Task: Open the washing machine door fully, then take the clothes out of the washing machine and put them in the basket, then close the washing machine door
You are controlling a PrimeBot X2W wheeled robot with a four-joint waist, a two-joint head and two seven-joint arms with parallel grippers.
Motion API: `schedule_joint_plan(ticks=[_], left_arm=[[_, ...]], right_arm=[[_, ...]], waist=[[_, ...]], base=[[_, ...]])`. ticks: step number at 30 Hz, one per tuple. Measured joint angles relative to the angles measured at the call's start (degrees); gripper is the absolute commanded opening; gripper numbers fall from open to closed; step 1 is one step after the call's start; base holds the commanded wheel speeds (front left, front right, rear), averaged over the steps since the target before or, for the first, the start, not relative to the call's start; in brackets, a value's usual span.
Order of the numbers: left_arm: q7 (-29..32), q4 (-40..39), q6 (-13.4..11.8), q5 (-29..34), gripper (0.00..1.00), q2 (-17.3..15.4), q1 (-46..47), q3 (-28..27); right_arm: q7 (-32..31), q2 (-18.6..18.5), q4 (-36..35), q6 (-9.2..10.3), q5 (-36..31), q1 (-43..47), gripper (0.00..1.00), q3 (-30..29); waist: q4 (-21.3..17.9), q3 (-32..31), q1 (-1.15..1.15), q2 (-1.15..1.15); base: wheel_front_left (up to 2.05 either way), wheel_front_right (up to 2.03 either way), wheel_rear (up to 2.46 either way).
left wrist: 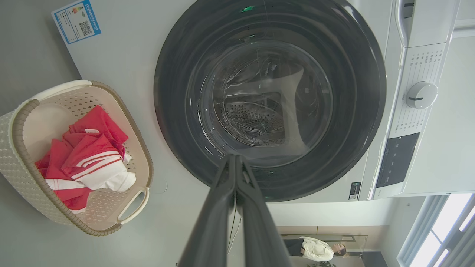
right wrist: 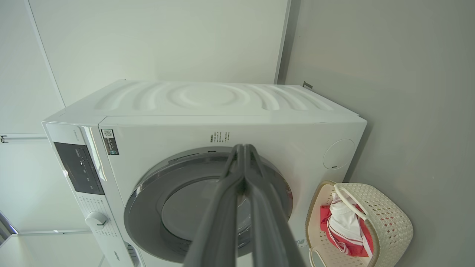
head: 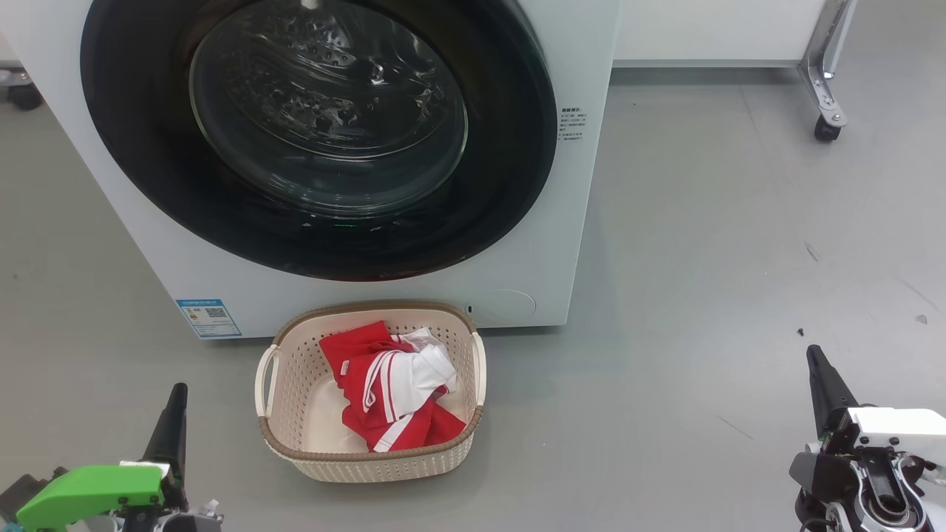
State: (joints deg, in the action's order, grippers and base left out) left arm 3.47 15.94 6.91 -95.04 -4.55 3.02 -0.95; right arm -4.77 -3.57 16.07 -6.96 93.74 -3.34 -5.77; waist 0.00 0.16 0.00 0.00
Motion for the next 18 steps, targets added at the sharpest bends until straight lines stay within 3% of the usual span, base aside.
schedule_joint_plan(ticks=[18], left_arm=[[0.0,-0.1,0.0,0.0,0.00,0.1,0.0,-0.1]], right_arm=[[0.0,0.0,0.0,0.00,0.0,0.0,0.00,-0.1]], waist=[[0.0,0.0,0.00,0.00]], base=[[0.00,0.00,0.00]])
